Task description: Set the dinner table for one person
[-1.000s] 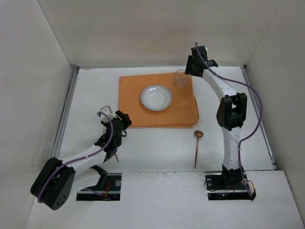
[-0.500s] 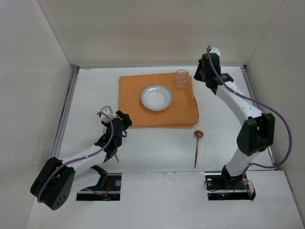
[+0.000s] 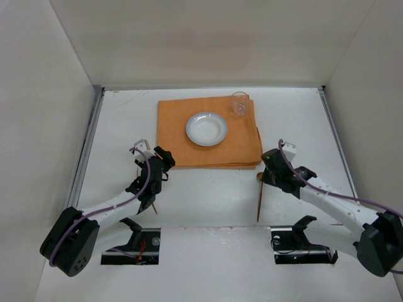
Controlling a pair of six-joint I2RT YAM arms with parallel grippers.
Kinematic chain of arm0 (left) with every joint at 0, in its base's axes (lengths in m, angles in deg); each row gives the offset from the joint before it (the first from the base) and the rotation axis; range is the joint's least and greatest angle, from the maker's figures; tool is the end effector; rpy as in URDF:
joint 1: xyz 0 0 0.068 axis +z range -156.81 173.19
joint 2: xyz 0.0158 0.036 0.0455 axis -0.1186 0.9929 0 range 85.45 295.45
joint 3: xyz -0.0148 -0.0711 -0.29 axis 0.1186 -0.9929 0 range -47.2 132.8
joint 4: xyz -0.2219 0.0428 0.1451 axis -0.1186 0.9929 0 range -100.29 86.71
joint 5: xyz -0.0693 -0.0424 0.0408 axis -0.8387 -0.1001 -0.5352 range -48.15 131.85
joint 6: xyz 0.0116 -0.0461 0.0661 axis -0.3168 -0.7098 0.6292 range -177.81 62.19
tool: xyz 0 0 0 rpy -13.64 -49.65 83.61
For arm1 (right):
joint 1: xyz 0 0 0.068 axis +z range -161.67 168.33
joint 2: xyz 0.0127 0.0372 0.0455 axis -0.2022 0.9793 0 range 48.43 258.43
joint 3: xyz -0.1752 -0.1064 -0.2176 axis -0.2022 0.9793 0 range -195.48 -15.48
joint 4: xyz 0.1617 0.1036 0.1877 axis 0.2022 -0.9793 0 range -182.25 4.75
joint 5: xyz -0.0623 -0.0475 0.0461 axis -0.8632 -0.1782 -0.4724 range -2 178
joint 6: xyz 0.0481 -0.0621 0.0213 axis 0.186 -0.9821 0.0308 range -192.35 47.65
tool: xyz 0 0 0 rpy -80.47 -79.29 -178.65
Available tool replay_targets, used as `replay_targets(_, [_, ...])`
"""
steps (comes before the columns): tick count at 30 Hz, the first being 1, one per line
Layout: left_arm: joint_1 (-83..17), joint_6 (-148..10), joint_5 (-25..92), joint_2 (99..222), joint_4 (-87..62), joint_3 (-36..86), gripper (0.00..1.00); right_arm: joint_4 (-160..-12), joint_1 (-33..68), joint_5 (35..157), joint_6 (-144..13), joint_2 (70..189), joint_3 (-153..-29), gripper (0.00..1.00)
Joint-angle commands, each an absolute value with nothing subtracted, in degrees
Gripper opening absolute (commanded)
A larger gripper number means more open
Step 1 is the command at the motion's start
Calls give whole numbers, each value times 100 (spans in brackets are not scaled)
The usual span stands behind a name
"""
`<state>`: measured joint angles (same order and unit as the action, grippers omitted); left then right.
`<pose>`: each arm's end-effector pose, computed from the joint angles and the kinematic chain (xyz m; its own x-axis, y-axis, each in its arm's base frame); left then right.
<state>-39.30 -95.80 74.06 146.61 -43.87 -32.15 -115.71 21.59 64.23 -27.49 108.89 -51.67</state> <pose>0.2130 -0.0911 0.1990 -0.1539 -0.5196 -0.8405 -0.1004 0.8544 -0.5098 0.1925 0.0921 0.2043 -0.7007 0.3126 -0.6413 0.2639 0.9487 0.1741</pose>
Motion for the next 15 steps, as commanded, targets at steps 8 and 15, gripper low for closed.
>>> replay_targets(8, [-3911,-9560,7464,14468,-4413,-3015,57,-12191,2801,6716,-1523,10950,-4800,34])
replay_targets(15, [-3884,-9621,7358,14547,-4474,-3024,57,-11997,2889,6840,-1557,11187,-4835,30])
